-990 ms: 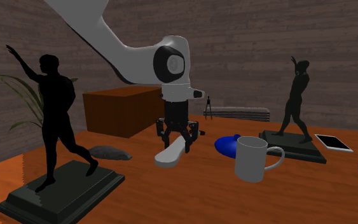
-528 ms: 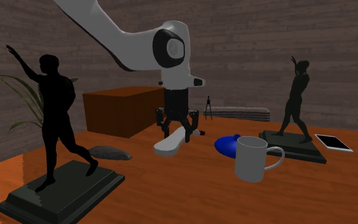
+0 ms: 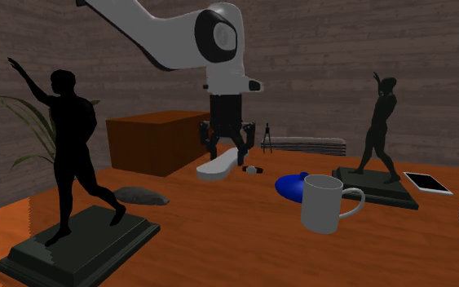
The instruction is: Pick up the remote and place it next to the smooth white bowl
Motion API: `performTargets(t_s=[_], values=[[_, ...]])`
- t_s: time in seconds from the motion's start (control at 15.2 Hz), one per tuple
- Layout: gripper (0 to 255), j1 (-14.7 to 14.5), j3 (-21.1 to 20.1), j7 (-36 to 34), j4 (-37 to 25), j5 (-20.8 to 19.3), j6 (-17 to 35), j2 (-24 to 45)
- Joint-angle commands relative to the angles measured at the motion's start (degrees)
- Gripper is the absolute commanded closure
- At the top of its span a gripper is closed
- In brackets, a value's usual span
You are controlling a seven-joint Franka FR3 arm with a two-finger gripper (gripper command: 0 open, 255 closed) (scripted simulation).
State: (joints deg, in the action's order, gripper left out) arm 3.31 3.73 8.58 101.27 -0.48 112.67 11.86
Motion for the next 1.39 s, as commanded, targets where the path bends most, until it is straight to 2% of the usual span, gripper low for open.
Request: performTargets(t_s=[0.0, 0.26, 0.79, 1.32], values=[[255, 0.0, 0.0, 0.0, -1.0, 0.0, -1.2, -0.3], [255, 0.0, 0.0, 0.0, -3.0, 0.0, -3.8, -0.8], [255, 5.7, 4.2, 10.0, 1.8, 0.2, -2.3, -4.3], [255, 11.5, 8.7, 20.5, 2.2, 0.8, -2.0, -4.5]])
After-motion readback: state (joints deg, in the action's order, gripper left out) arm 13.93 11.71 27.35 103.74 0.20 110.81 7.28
